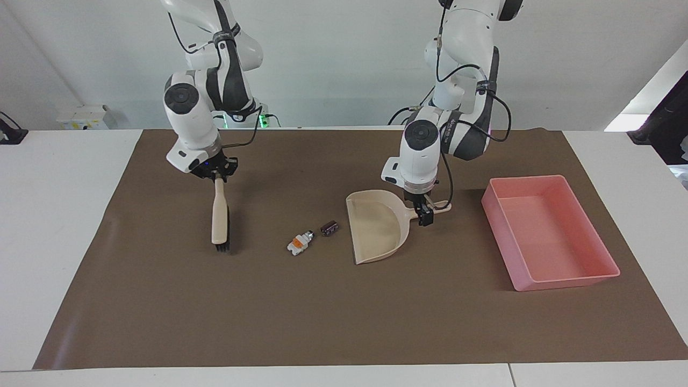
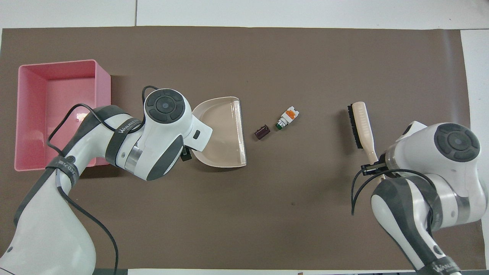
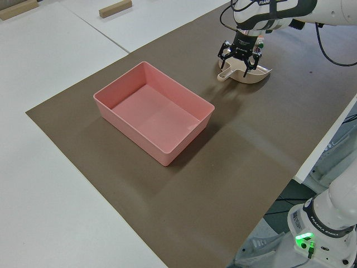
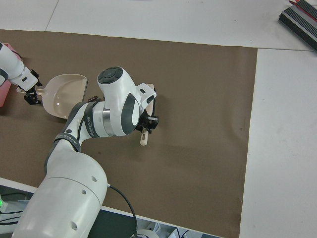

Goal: Clean e-waste and dump in bin

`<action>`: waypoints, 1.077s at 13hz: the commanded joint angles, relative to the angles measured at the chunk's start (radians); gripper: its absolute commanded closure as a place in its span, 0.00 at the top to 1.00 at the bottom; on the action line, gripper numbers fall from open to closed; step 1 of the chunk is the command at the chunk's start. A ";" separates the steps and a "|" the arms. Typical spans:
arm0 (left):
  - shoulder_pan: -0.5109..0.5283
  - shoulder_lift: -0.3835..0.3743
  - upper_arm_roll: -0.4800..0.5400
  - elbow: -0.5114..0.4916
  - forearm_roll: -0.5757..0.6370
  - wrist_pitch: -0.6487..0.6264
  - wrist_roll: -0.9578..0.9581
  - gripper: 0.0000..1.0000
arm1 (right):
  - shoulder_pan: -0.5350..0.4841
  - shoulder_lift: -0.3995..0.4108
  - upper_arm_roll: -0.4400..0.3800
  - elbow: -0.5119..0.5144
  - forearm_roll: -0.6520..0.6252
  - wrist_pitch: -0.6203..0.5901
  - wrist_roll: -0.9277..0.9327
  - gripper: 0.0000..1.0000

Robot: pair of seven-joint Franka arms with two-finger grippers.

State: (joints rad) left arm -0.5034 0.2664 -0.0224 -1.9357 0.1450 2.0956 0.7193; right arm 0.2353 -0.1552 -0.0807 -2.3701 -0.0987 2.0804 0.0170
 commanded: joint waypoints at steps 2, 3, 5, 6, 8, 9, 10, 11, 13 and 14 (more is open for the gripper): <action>-0.017 0.000 0.016 -0.012 0.024 0.027 -0.024 0.96 | 0.091 0.012 -0.001 0.031 -0.021 -0.003 0.087 0.00; -0.017 0.000 0.016 -0.012 0.024 0.027 -0.024 0.88 | 0.098 0.012 -0.001 0.032 -0.021 -0.003 0.095 0.00; -0.017 0.000 0.016 -0.006 0.024 0.014 -0.024 0.23 | 0.101 0.049 0.001 0.066 -0.021 -0.003 0.104 0.00; -0.017 0.000 0.016 -0.005 0.024 0.009 -0.023 0.00 | 0.101 0.081 0.002 0.098 -0.022 -0.002 0.112 0.00; -0.015 0.002 0.015 0.003 0.025 0.015 -0.020 0.00 | 0.114 0.121 0.027 0.161 -0.021 -0.016 0.112 0.00; -0.017 -0.001 0.015 0.003 0.025 0.011 -0.015 0.00 | 0.117 0.137 0.032 0.172 -0.022 -0.013 0.112 0.00; -0.017 -0.003 0.015 0.006 0.025 0.009 -0.015 0.00 | 0.137 0.152 0.036 0.186 -0.022 -0.008 0.112 0.00; -0.017 -0.009 0.015 0.007 0.025 0.008 -0.014 0.00 | 0.140 0.167 0.036 0.207 -0.022 -0.005 0.112 0.00; -0.015 -0.012 0.016 0.044 0.025 -0.043 -0.012 0.00 | 0.141 0.227 0.036 0.259 -0.033 -0.003 0.110 0.00; -0.011 -0.004 0.016 0.078 0.027 -0.073 -0.006 0.00 | 0.147 0.245 0.041 0.267 -0.045 -0.003 0.112 0.00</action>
State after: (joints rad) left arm -0.5051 0.2692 -0.0189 -1.9083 0.1527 2.0832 0.7142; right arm 0.3787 0.0354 -0.0445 -2.1538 -0.1076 2.0808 0.1089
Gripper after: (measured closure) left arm 0.665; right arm 0.740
